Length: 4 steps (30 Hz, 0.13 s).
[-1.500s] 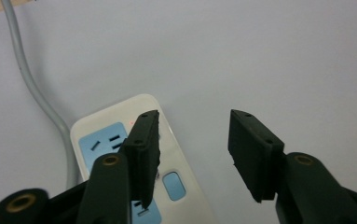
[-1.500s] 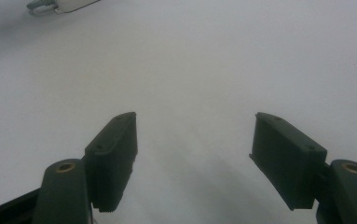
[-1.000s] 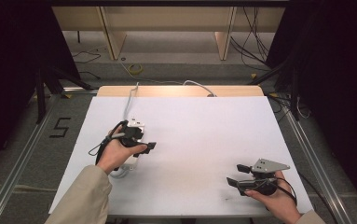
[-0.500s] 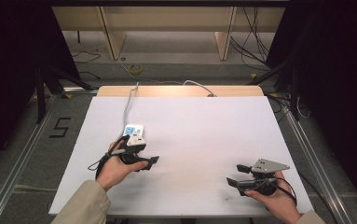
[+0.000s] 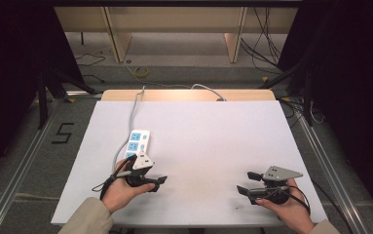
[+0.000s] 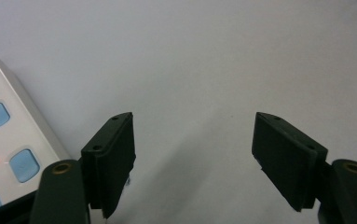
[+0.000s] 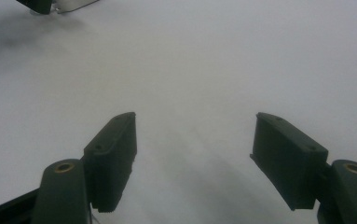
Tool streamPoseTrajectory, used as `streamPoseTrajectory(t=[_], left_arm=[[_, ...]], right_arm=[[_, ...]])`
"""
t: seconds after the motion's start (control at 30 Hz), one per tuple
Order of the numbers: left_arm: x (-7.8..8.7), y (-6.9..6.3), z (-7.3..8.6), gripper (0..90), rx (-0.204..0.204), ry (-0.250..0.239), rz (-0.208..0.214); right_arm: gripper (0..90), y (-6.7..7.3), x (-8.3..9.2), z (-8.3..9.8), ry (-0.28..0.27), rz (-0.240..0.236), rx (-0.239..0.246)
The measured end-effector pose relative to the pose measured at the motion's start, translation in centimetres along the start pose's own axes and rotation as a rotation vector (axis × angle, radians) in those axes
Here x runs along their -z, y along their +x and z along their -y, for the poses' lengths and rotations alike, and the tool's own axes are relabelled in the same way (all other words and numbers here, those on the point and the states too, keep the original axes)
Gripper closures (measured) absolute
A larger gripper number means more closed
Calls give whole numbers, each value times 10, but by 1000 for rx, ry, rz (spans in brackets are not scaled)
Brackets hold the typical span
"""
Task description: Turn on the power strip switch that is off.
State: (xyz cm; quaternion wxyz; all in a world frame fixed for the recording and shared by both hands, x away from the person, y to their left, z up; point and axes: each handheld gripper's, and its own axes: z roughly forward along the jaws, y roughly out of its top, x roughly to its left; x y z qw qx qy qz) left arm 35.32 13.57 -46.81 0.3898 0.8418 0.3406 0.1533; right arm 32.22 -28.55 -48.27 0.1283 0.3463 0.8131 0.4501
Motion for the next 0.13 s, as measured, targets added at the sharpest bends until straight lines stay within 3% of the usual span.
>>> streamPoseTrajectory(t=[0.13], left_arm=[[-2,-6,-4,299,-10,-15,8]], right_arm=[[312,0,0,0,-2,0,0]])
